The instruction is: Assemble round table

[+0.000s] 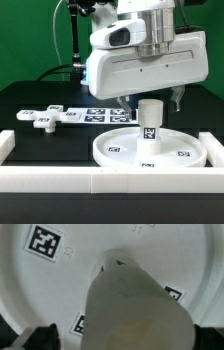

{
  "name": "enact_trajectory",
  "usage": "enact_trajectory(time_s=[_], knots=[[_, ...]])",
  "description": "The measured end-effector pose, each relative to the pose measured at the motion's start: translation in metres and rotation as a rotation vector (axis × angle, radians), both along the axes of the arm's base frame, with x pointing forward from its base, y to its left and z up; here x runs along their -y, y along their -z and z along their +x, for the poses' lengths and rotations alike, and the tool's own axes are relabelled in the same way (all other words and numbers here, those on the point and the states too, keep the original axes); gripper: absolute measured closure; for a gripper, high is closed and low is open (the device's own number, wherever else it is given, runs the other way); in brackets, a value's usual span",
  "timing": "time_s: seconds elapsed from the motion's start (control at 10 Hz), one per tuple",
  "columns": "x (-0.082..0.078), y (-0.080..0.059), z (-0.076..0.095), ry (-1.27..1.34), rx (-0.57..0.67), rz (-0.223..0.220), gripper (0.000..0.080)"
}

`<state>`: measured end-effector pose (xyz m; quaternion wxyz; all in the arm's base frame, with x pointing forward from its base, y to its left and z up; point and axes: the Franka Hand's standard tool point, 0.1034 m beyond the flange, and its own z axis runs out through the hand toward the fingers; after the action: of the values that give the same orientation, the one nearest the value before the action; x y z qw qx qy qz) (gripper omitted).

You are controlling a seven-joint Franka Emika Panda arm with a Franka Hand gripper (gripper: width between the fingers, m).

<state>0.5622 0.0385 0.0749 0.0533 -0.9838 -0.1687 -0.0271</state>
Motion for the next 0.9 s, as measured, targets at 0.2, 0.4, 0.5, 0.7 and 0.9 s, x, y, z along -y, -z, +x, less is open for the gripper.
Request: enact_trajectory(time_s=[0.2,0.4,0.5,0.7,0.9], knots=[[0.001,0.0,0.0,-0.121,0.014,-0.005,0.0151],[-0.005,0.002,-0.002,-0.363,0.034,-0.044,0.0151],[-0.01,0.005,-0.006,-0.464,0.035,-0.051,0.0151],[-0.013,0.006,-0.009,-0.623,0.042,-0.066,0.0151],[-0.011,0.006,-0.009,-0.756,0.046,-0.086,0.0151]])
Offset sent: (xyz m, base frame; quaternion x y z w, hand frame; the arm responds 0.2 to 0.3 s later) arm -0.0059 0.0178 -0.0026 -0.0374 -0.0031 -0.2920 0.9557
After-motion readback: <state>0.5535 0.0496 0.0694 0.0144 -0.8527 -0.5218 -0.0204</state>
